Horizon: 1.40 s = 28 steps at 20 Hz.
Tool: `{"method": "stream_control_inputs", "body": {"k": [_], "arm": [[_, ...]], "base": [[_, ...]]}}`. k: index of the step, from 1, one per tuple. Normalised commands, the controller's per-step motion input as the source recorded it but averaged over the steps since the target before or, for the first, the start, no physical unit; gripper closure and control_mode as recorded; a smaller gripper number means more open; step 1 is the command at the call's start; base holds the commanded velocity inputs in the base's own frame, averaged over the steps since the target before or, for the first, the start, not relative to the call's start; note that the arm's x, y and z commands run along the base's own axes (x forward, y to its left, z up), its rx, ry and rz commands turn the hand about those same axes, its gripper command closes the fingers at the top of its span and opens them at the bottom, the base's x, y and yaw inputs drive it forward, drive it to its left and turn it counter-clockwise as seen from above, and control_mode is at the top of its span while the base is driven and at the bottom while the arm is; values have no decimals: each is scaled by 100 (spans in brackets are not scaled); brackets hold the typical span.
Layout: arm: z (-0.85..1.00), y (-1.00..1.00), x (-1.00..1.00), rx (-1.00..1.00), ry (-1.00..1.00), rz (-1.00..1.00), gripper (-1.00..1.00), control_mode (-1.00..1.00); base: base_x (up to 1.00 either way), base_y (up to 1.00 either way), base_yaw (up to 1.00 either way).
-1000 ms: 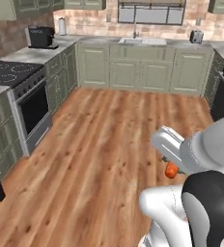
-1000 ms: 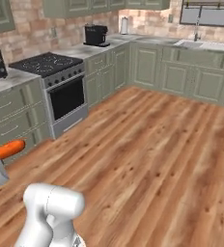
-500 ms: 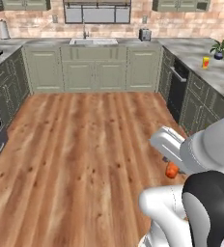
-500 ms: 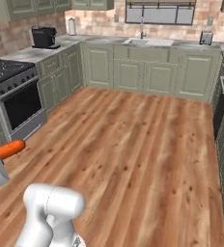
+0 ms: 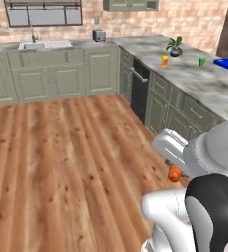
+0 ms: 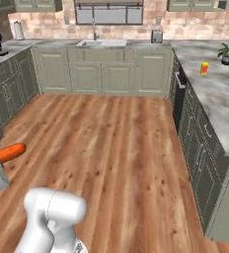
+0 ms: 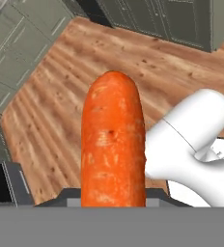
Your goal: Gather the carrot and sweet potato from the fridge and place them on a tray on the dining counter. Then gather the fishs from the fridge and place them on the other tray.
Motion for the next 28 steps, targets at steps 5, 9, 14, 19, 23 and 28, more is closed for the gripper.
{"method": "stream_control_inputs", "body": {"k": [5,9,14,19,23,28], "arm": [[0,0,0,0,0,0,100,100],[0,0,0,0,0,0,100,100],[0,0,0,0,0,0,100,100],[0,0,0,0,0,0,100,100],[0,0,0,0,0,0,100,100],[0,0,0,0,0,0,100,100]], "base": [[36,-22,-40],[37,-27,-38],[48,-38,-32],[71,-37,-30],[76,-31,-34],[73,-42,-31]]}}
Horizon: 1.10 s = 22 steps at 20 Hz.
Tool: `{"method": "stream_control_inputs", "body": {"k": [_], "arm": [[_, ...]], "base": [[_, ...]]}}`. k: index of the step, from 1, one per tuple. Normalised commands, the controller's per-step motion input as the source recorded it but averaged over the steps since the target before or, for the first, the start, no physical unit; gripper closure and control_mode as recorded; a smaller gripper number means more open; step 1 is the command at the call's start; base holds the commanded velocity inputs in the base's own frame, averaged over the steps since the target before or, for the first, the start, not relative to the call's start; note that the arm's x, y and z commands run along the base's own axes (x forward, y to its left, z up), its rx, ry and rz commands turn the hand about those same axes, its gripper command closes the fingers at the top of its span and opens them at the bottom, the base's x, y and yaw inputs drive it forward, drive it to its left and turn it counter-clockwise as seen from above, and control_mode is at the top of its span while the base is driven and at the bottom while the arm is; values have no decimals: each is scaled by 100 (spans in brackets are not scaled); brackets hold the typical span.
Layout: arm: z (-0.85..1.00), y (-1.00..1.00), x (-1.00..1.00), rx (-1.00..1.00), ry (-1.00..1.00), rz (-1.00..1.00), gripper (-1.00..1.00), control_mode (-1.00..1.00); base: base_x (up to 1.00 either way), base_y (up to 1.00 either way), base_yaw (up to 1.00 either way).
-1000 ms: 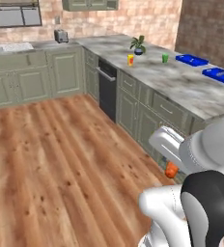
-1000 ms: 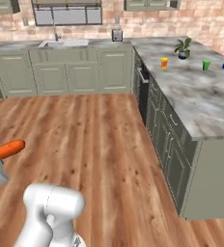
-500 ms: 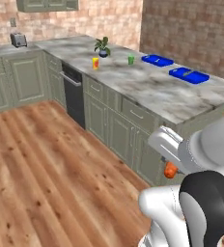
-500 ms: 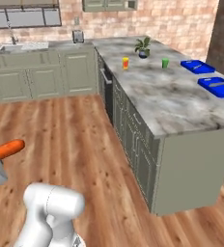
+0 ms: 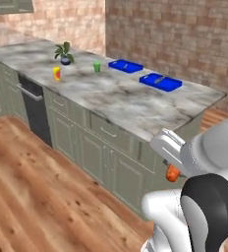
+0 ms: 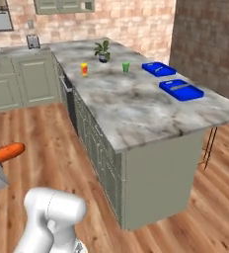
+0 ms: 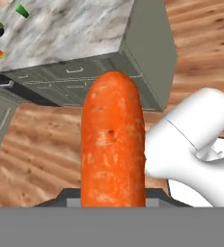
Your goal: Gather the carrot and sweet potato from the fridge and place them on a tray on the dining counter. Then gather the fishs from the fridge and place them on the other tray.
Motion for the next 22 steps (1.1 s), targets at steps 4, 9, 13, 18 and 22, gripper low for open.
{"method": "stream_control_inputs", "body": {"k": [4,9,13,18,22], "arm": [[0,0,0,0,0,0,100,100],[0,0,0,0,0,0,100,100],[0,0,0,0,0,0,100,100],[0,0,0,0,0,0,100,100],[0,0,0,0,0,0,100,100]], "base": [[64,-69,-22],[71,-65,-20],[79,-59,-16],[78,-59,-11],[75,-62,-10]]}}
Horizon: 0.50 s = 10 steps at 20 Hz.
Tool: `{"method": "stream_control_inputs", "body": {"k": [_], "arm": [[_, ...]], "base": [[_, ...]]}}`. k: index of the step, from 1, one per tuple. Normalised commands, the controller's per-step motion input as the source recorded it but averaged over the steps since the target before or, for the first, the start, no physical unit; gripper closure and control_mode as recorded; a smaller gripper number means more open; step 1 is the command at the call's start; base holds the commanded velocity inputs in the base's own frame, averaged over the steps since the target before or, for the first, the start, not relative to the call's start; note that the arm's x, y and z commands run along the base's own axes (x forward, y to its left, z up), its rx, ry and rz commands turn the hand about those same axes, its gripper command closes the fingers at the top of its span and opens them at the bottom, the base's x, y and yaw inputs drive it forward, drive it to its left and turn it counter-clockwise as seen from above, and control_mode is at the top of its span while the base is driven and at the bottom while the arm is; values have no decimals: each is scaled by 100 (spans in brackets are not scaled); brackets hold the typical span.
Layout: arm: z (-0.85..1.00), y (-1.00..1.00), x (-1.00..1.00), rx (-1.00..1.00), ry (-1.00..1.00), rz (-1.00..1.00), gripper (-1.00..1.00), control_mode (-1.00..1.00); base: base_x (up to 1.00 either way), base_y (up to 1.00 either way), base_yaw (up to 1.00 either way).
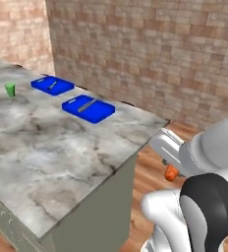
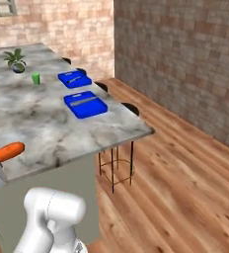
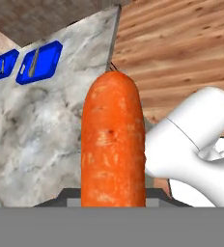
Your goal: Gather the carrot and sweet potato from the fridge and place them on a tray on the dining counter. Then gather the fishs from the fridge and place them on the other tray.
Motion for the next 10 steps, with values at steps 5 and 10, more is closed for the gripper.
{"method": "stream_control_inputs", "body": {"k": [5,10], "arm": [[0,0,0,0,0,0,100,100],[0,0,0,0,0,0,100,100]], "base": [[69,-64,-9],[65,-62,-7]]}}
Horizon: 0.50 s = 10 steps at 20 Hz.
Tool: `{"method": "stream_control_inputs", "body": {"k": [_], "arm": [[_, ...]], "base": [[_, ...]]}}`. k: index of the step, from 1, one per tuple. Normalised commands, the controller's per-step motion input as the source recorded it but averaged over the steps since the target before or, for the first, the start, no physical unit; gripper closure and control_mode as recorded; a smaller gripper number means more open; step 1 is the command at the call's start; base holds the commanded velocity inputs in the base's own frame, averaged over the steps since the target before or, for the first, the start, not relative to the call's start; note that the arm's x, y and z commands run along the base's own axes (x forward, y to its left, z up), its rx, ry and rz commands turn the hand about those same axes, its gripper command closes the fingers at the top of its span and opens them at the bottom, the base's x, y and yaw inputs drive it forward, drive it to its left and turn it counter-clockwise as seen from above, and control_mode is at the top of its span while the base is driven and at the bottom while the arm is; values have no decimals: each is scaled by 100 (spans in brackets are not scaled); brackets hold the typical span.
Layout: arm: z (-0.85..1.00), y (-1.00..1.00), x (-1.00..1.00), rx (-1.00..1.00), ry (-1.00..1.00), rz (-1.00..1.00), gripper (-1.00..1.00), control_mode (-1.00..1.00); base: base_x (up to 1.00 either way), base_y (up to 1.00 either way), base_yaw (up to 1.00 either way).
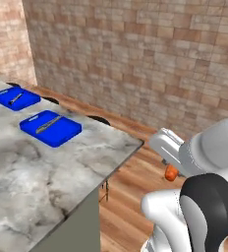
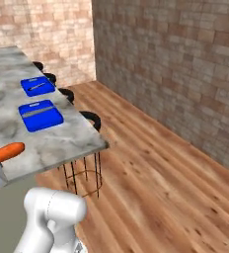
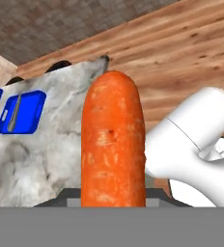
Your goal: Gather the carrot and sweet potato from the fridge and place them on a tray on the dining counter. Then gather the fishs from the fridge and place them on the other tray.
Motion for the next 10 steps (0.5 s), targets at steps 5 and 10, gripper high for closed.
{"method": "stream_control_inputs", "body": {"k": [5,10], "arm": [[0,0,0,0,0,0,100,100],[0,0,0,0,0,0,100,100]], "base": [[65,-65,-5],[67,-62,-1]]}}
